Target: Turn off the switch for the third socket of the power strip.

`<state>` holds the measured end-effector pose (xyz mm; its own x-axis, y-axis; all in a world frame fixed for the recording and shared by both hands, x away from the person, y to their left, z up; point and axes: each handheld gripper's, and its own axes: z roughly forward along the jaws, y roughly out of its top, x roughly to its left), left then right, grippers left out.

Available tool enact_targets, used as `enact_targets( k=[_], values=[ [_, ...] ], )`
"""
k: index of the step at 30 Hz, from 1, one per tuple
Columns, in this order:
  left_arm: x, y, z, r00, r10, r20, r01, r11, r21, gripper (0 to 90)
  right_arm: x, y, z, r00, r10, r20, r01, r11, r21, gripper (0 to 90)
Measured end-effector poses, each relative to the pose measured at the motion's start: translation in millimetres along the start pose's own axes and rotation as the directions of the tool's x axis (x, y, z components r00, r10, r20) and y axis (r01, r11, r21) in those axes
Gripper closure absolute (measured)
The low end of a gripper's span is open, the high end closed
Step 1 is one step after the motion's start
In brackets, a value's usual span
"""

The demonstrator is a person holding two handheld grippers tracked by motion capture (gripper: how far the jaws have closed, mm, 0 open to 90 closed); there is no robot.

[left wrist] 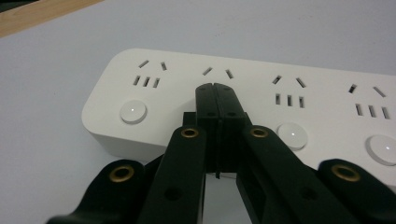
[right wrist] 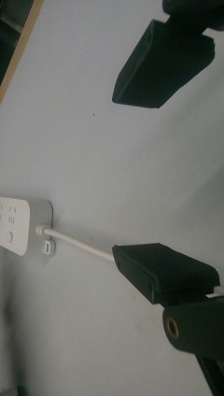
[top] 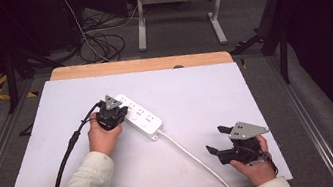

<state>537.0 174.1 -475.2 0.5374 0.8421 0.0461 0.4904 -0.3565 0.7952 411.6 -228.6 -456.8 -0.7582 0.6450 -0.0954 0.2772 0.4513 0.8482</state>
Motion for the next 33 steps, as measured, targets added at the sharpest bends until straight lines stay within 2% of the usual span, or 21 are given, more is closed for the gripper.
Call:
enact_targets(
  k=[1, 5, 6, 8, 10, 12, 13, 15, 20, 25, 30, 33],
  values=[
    [1.0, -0.1, 0.0, 1.0, -0.002, -0.003, 0.002, 1.0, -0.004, 90.0, 0.1, 0.0, 0.0, 1.0, -0.001, -0.002, 0.001, 1.0, 0.0, 22.7],
    [4.2, 1.3, -0.4, 0.9988, -0.039, 0.03, 0.039, 0.9992, 0.004, 89.9, 0.4, 0.3, -0.1, 1.0, 0.001, -0.004, -0.001, 1.0, 0.0, 22.6],
    [7.0, 3.3, -3.0, 0.9937, -0.076, 0.082, 0.076, 0.9971, 0.002, 89.9, 0.5, 0.3, 0.0, 1.0, 0.002, -0.004, -0.002, 1.0, -0.001, 22.6],
    [7.7, 3.9, -4.7, 0.9941, -0.074, 0.079, 0.073, 0.9972, 0.012, 89.5, 0.3, 0.4, 0.5, 1.0, -0.001, -0.004, 0.001, 1.0, -0.001, 22.6],
    [11.7, 3.9, -10.6, 0.9954, -0.081, 0.051, 0.081, 0.9967, 0.013, 83.3, 0.3, 0.5, 0.8, 1.0, -0.002, -0.004, 0.002, 1.0, -0.001, 22.6],
    [14.7, 6.1, -16.9, 0.9958, -0.075, 0.054, 0.076, 0.9969, -0.022, 82.0, 0.2, 0.6, 1.0, 1.0, -0.001, -0.003, 0.001, 1.0, -0.001, 22.6],
    [14.7, 6.1, -16.9, 0.9958, -0.075, 0.054, 0.076, 0.9969, -0.022, 81.6, 0.2, 0.6, 1.0, 1.0, -0.001, -0.003, 0.001, 1.0, -0.001, 22.6],
    [15.6, 11.2, -27.7, 0.9939, -0.082, 0.074, 0.087, 0.9938, -0.07, 80.7, 0.5, 0.6, 1.2, 1.0, -0.004, -0.003, 0.004, 1.0, 0.0, 22.6],
    [14.6, 15.3, -40.5, 0.9934, -0.078, 0.084, 0.086, 0.9911, -0.102, 79.3, 1.1, 1.0, 0.5, 1.0, -0.009, 0.0, 0.009, 1.0, 0.0, 22.6],
    [16.8, 17.7, -52.3, 0.9944, -0.069, 0.079, 0.077, 0.9914, -0.105, 77.8, 1.5, 1.0, 1.2, 1.0, -0.004, -0.002, 0.004, 1.0, 0.003, 22.6],
    [16.3, 19.8, -61.8, 0.9928, -0.073, 0.096, 0.084, 0.9894, -0.118, 75.6, 1.6, 1.0, 1.5, 1.0, -0.005, 0.0, 0.005, 1.0, 0.006, 22.6],
    [14.3, 21.0, -64.7, 0.9951, -0.042, 0.09, 0.051, 0.9932, -0.105, 75.1, 1.7, 1.0, 2.0, 1.0, -0.009, 0.003, 0.009, 1.0, 0.007, 22.6]
  ],
)
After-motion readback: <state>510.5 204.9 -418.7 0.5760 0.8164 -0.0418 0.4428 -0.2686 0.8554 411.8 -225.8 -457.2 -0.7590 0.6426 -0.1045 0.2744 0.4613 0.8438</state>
